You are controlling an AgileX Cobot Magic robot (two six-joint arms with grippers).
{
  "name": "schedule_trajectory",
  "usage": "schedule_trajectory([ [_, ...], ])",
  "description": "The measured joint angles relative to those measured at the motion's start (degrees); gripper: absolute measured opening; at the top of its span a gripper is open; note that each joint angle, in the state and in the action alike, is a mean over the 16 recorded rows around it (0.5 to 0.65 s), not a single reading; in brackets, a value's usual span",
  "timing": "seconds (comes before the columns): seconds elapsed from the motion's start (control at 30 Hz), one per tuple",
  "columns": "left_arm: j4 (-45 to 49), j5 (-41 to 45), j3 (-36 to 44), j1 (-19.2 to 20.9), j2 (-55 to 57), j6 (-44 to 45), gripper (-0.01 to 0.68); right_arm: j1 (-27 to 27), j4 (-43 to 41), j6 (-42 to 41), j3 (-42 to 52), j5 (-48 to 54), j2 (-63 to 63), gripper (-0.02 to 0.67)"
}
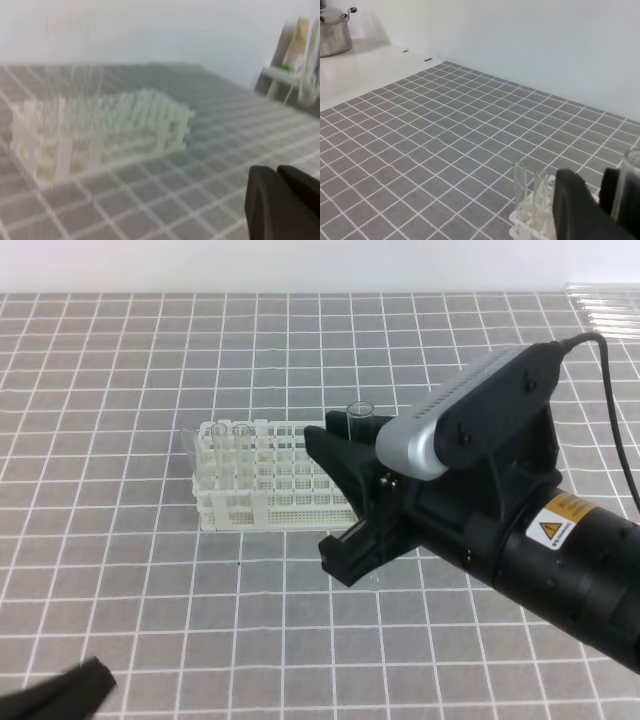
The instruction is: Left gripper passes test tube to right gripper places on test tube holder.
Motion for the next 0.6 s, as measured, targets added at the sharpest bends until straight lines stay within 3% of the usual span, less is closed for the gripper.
schedule_trajectory([
  [0.23, 0.03, 2.81, 4.45, -0.28, -1.52, -0.87, 0.000, 0.00, -0.07, 0.00, 0.00, 0.00, 0.00, 0.085],
  [0.6, 0.09, 6.89, 5.25, -0.32, -1.43, -1.02, -0.001, 0.00, -0.21, 0.00, 0.00, 0.00, 0.39, 0.085],
])
